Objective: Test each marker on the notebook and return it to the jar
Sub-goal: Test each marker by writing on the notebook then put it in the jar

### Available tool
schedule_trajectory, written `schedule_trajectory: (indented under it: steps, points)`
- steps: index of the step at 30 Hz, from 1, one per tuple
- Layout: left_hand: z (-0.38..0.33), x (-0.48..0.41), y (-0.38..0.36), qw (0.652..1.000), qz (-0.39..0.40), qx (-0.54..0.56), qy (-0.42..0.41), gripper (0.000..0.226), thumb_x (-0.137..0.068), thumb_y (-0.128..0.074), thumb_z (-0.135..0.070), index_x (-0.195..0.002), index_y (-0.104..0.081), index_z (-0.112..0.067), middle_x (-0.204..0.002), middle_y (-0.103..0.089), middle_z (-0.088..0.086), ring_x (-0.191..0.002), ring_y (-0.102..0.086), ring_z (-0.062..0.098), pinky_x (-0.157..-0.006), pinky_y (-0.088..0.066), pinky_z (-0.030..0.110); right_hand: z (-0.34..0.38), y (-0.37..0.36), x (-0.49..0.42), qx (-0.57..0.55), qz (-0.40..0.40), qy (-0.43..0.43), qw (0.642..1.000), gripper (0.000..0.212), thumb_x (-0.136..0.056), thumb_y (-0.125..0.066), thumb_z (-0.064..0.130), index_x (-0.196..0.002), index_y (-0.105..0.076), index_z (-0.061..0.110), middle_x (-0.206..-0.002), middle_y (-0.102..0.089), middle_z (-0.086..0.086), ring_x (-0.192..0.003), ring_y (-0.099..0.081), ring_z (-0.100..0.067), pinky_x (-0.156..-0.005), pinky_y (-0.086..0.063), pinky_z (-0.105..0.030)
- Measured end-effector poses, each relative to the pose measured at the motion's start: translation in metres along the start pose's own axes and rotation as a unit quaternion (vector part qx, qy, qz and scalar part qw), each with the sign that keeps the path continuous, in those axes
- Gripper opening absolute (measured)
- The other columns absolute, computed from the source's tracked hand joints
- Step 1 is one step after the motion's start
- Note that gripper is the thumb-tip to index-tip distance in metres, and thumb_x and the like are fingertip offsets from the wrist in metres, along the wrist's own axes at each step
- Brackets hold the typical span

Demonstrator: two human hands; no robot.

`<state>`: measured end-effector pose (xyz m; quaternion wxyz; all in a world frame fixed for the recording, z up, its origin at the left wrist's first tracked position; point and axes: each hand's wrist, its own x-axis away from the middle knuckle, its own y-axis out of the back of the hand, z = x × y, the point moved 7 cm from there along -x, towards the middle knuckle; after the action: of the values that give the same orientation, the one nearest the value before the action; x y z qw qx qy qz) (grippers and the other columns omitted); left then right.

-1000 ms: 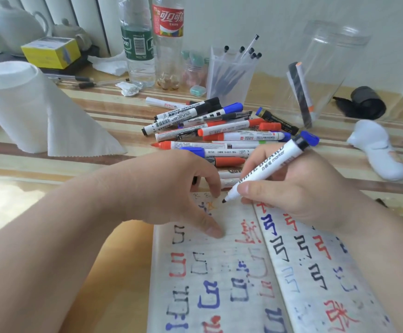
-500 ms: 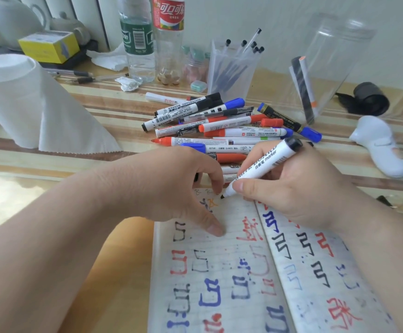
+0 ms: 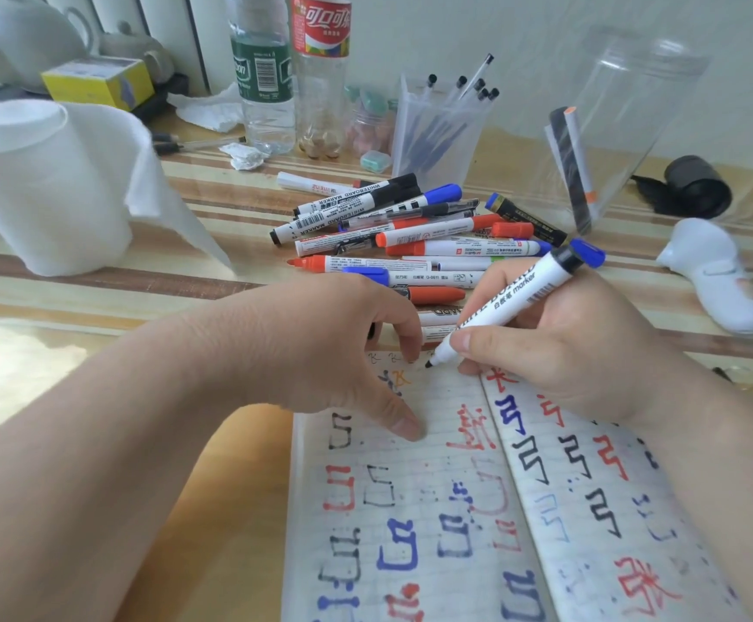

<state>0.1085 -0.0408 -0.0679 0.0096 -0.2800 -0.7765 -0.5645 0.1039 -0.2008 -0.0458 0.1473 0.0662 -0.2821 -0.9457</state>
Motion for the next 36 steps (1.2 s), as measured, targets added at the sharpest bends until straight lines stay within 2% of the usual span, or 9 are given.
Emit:
schedule_trajectory:
  steps: [3,7,9,15,19,22,25,28,36]
  points:
    - [0.0,0.0,0.0,1.0,-0.008,-0.002,-0.004,0.061,-0.049,-0.079,-0.082,-0.099,-0.057,-0.055,-0.084,-0.057,-0.018,-0.072,-0.055,0.0,-0.054,-0.038,0.02,0.002,-0.002,-0.001,0.034,-0.005,0.011,0.999,0.02,-0.066,-0.075,0.035,-0.081,-0.069,0.023,-0.075,-0.074,-0.012,-0.074,-0.072,-0.029,-0.074,-0.058,-0.053]
    - [-0.001,-0.001,0.0,1.0,-0.006,-0.007,-0.005,0.059,-0.051,-0.079,-0.08,-0.099,-0.057,-0.055,-0.084,-0.057,-0.019,-0.071,-0.054,0.0,-0.053,-0.037,0.018,0.002,-0.003,-0.001,0.046,-0.003,0.008,0.999,0.019,-0.064,-0.076,0.037,-0.075,-0.07,0.024,-0.062,-0.068,0.004,-0.06,-0.063,-0.011,-0.057,-0.05,-0.026]
    - [-0.001,-0.001,0.0,1.0,-0.005,-0.009,-0.005,0.058,-0.051,-0.079,-0.081,-0.098,-0.056,-0.055,-0.084,-0.057,-0.019,-0.071,-0.054,0.0,-0.053,-0.037,0.018,0.002,-0.004,0.0,0.037,0.005,0.01,0.999,0.015,-0.065,-0.077,0.036,-0.074,-0.071,0.024,-0.059,-0.065,0.005,-0.058,-0.06,-0.007,-0.053,-0.046,-0.021]
    - [0.0,-0.002,-0.001,1.0,0.004,-0.011,0.0,0.058,-0.053,-0.079,-0.079,-0.1,-0.056,-0.055,-0.088,-0.057,-0.02,-0.075,-0.056,0.0,-0.055,-0.04,0.018,0.001,-0.002,-0.003,0.055,-0.006,0.008,0.998,0.017,-0.062,-0.075,0.036,-0.072,-0.071,0.022,-0.065,-0.067,-0.005,-0.063,-0.062,-0.016,-0.058,-0.048,-0.032]
    - [0.0,-0.002,-0.002,1.0,0.003,-0.006,-0.003,0.061,-0.053,-0.08,-0.078,-0.103,-0.054,-0.055,-0.09,-0.057,-0.021,-0.076,-0.056,0.0,-0.057,-0.043,0.018,-0.003,0.0,-0.006,0.076,0.0,0.003,0.997,0.015,-0.063,-0.072,0.03,-0.071,-0.069,0.018,-0.066,-0.07,-0.004,-0.063,-0.066,-0.013,-0.059,-0.049,-0.034]
    - [-0.002,0.0,0.002,0.999,-0.03,0.005,-0.023,0.076,-0.052,-0.085,-0.075,-0.113,-0.044,-0.054,-0.086,-0.055,-0.019,-0.071,-0.054,-0.001,-0.056,-0.041,0.02,-0.005,0.001,-0.003,-0.105,-0.012,0.011,0.994,0.006,-0.071,-0.071,0.012,-0.067,-0.066,0.013,-0.06,-0.068,-0.007,-0.062,-0.072,-0.016,-0.06,-0.058,-0.035]
    - [-0.01,0.003,0.006,0.992,-0.081,0.058,-0.082,0.092,-0.054,-0.09,-0.066,-0.123,-0.03,-0.052,-0.081,-0.053,-0.014,-0.064,-0.052,-0.002,-0.054,-0.036,0.017,-0.004,0.01,0.0,-0.263,-0.056,0.053,0.962,0.012,-0.073,-0.073,0.006,-0.07,-0.061,0.004,-0.05,-0.047,-0.008,-0.049,-0.053,-0.015,-0.058,-0.059,-0.043]
    - [-0.02,0.008,0.01,0.978,-0.11,0.111,-0.139,0.092,-0.059,-0.092,-0.057,-0.124,-0.028,-0.052,-0.088,-0.053,-0.017,-0.066,-0.051,0.001,-0.058,-0.04,0.015,-0.001,0.013,0.002,-0.288,-0.089,0.087,0.949,0.019,-0.07,-0.073,0.018,-0.071,-0.059,0.004,-0.05,-0.038,-0.013,-0.048,-0.042,-0.02,-0.054,-0.055,-0.038]
    - [-0.021,0.011,0.015,0.965,-0.131,0.157,-0.162,0.094,-0.064,-0.094,-0.044,-0.132,-0.029,-0.044,-0.09,-0.052,-0.02,-0.064,-0.049,0.006,-0.059,-0.043,0.018,-0.002,0.017,0.004,-0.276,-0.114,0.106,0.949,0.015,-0.071,-0.073,0.022,-0.075,-0.065,0.011,-0.051,-0.044,-0.01,-0.045,-0.048,-0.022,-0.049,-0.048,-0.033]
